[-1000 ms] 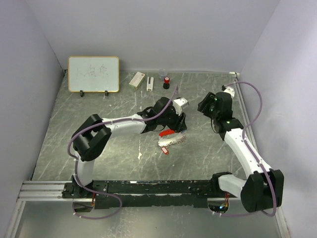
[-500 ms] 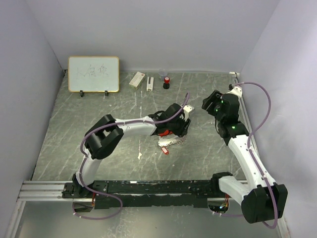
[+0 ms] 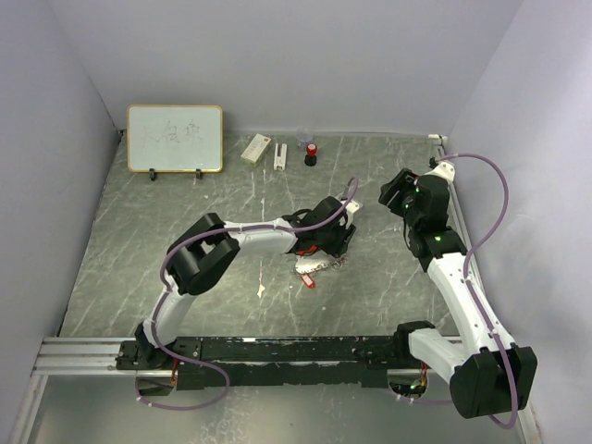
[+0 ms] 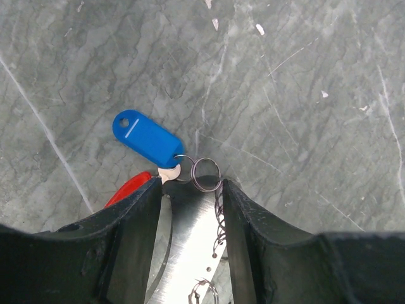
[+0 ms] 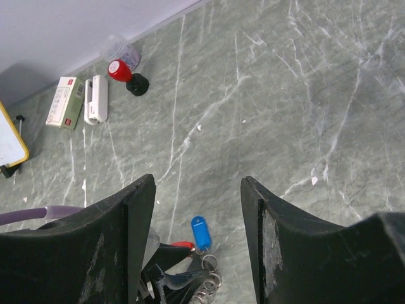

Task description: Put the keys on the keyring

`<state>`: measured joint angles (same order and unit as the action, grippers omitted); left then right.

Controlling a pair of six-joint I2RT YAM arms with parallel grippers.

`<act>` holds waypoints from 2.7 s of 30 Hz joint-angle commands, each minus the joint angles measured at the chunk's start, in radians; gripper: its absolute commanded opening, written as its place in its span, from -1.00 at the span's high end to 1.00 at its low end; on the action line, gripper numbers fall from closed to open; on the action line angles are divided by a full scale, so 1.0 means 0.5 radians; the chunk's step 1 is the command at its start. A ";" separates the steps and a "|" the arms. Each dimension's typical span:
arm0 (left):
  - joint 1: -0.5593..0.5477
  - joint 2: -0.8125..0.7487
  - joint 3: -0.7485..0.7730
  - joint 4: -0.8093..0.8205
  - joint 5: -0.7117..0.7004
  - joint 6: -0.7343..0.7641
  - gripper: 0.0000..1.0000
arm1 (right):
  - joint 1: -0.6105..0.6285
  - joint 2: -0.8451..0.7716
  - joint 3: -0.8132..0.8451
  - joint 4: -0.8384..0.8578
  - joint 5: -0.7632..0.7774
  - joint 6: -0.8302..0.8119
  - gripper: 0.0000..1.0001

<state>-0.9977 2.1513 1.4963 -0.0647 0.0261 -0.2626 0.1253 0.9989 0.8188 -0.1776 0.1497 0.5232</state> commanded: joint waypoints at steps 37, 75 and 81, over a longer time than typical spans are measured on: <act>-0.048 0.121 0.130 -0.067 -0.045 0.032 0.43 | -0.108 -0.034 -0.028 0.020 -0.081 -0.046 -0.15; 0.254 -0.588 -0.462 0.162 0.526 0.550 0.86 | -0.113 -0.011 -0.200 0.124 -0.406 -0.189 -0.15; 0.309 -0.636 -0.514 0.176 0.609 0.561 0.87 | -0.112 0.015 -0.213 0.111 -0.473 -0.215 -0.14</act>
<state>-0.8585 1.8744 1.2514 -0.0257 0.2691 -0.0036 0.0776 1.0016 0.7235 -0.1444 -0.0425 0.4442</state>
